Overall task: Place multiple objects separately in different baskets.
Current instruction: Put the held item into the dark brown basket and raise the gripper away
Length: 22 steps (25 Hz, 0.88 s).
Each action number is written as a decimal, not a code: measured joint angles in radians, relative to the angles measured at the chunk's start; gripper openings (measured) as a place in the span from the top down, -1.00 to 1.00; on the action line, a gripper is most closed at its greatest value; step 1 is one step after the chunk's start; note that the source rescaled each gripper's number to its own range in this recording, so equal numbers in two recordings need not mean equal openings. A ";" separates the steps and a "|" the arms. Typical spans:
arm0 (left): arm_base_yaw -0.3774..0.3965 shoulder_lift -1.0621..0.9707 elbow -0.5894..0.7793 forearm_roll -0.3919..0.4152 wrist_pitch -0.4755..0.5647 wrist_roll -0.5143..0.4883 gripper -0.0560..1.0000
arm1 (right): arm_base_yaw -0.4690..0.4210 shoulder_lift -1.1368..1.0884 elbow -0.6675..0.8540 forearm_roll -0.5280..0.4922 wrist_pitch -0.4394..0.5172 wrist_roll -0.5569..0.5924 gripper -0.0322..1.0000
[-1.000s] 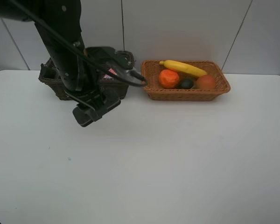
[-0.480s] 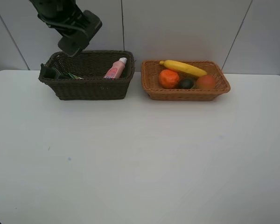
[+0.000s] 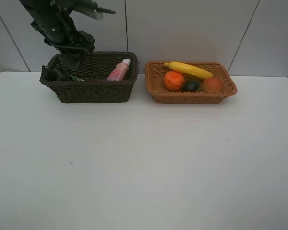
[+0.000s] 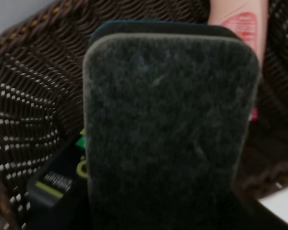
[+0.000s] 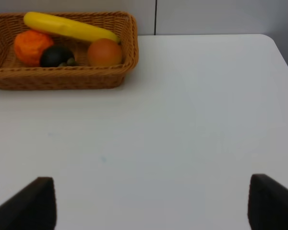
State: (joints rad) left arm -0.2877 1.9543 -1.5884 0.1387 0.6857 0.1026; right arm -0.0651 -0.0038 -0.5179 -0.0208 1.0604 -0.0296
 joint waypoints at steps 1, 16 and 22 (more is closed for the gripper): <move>0.004 0.032 0.000 0.000 -0.025 -0.011 0.15 | 0.000 0.000 0.000 0.000 0.000 0.000 -1.00; 0.022 0.204 0.000 -0.007 -0.255 -0.077 0.15 | 0.000 0.000 0.000 0.000 0.000 0.000 -1.00; 0.022 0.204 0.000 -0.025 -0.267 -0.078 0.15 | 0.000 0.000 0.000 0.000 0.000 0.000 -1.00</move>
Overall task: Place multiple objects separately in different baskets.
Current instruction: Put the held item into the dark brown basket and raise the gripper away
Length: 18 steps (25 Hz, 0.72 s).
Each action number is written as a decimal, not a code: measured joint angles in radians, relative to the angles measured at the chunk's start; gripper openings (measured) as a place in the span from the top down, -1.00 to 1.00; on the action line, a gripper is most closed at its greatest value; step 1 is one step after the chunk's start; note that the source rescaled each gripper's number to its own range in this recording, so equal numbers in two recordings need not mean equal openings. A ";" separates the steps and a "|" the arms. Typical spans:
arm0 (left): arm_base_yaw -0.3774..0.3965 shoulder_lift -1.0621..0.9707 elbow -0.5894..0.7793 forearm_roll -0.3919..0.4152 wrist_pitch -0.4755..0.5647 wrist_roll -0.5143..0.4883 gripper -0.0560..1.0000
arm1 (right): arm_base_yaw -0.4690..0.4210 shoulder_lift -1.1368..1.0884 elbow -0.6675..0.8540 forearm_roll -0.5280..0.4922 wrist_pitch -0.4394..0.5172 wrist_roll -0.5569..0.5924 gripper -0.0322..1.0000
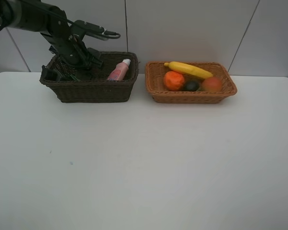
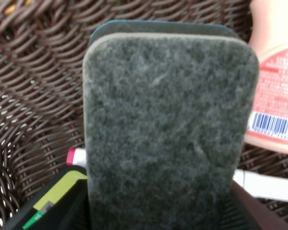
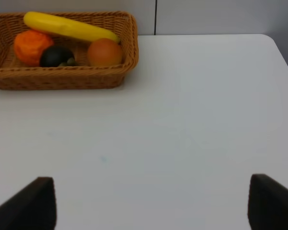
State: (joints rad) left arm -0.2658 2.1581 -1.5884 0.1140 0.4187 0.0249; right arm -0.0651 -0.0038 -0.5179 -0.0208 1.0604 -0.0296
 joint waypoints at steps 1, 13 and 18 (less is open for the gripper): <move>0.000 0.000 0.000 -0.005 0.001 0.000 0.15 | 0.000 0.000 0.000 0.000 0.000 0.000 -1.00; 0.000 0.000 0.000 -0.010 0.015 -0.003 -1.00 | 0.001 0.000 0.000 0.000 0.000 0.000 -1.00; 0.000 -0.032 0.000 -0.010 0.041 -0.005 -1.00 | 0.001 0.000 0.000 0.000 0.000 0.000 -1.00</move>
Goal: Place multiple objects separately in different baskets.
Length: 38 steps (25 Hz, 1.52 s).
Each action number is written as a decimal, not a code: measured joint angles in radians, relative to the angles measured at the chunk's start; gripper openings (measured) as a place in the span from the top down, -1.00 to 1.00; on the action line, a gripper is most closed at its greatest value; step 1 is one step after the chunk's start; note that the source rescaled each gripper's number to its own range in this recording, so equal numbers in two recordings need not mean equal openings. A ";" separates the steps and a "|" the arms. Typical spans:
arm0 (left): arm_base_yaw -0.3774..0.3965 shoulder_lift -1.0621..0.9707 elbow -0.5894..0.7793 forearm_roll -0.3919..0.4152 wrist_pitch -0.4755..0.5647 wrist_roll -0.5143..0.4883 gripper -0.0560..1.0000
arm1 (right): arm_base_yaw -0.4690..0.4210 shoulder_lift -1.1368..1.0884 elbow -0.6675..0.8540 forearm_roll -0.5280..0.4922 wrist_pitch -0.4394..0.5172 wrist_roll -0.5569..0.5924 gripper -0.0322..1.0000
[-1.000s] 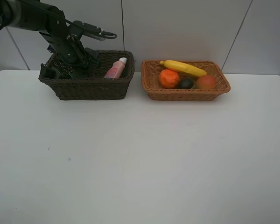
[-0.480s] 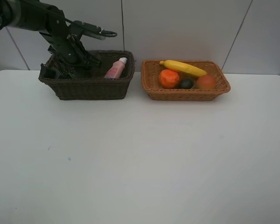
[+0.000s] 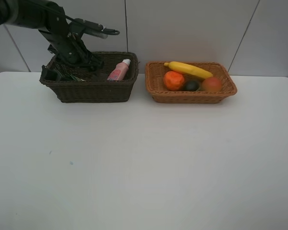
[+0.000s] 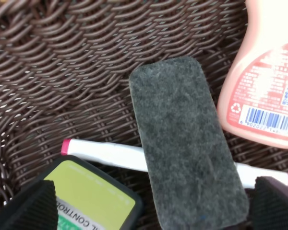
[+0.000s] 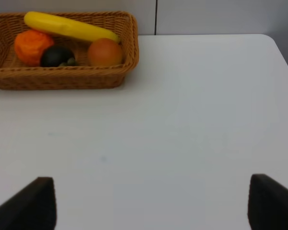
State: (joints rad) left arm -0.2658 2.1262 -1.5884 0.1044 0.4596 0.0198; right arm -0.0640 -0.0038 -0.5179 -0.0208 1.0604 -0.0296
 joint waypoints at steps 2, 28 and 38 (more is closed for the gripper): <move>0.000 -0.048 0.000 0.000 0.042 -0.003 -1.00 | 0.000 0.000 0.000 0.000 0.000 0.000 -1.00; 0.000 -1.097 0.160 0.502 0.743 -0.153 -1.00 | 0.000 0.000 0.000 0.000 0.000 0.000 -1.00; 0.027 -1.628 0.671 0.328 0.742 -0.308 -1.00 | 0.000 0.000 0.000 0.000 0.000 0.000 -1.00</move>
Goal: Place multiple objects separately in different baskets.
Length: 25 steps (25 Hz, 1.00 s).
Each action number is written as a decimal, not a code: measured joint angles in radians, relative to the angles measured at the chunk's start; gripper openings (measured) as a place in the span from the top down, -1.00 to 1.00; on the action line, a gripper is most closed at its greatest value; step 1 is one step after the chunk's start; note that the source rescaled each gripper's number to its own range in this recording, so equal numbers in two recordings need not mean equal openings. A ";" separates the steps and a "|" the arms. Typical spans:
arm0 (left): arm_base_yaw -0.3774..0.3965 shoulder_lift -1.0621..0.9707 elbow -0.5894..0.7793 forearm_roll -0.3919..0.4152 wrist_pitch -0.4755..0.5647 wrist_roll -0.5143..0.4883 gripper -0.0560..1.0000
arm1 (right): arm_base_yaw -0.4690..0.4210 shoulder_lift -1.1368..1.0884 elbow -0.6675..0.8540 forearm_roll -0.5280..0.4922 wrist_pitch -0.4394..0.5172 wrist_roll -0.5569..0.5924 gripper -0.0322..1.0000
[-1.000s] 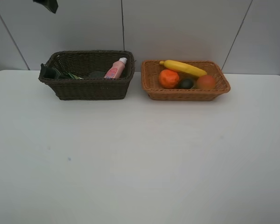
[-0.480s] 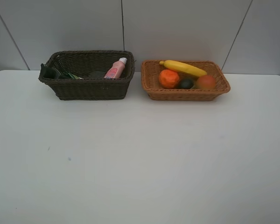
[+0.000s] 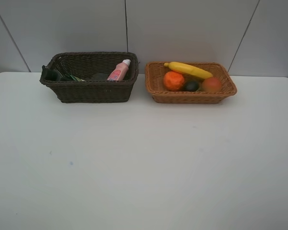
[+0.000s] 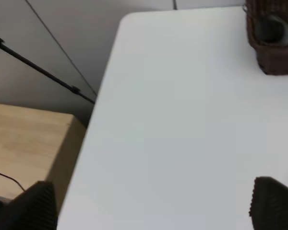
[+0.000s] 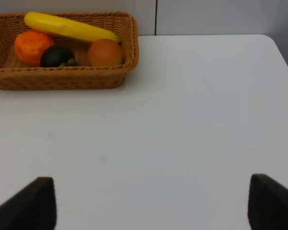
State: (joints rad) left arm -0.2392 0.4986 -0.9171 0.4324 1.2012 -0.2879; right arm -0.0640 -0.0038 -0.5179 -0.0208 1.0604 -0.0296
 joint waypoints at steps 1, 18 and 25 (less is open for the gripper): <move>0.036 -0.102 0.084 -0.066 -0.017 0.000 -1.00 | 0.000 0.000 0.000 0.000 0.000 0.000 -1.00; 0.312 -0.492 0.410 -0.410 -0.143 0.275 -1.00 | 0.000 0.000 0.000 0.000 0.000 0.000 -1.00; 0.245 -0.502 0.410 -0.417 -0.139 0.288 -1.00 | 0.000 0.000 0.000 0.000 0.000 0.000 -1.00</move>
State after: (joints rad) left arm 0.0059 -0.0036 -0.5071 0.0153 1.0618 0.0000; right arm -0.0640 -0.0038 -0.5179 -0.0208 1.0604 -0.0296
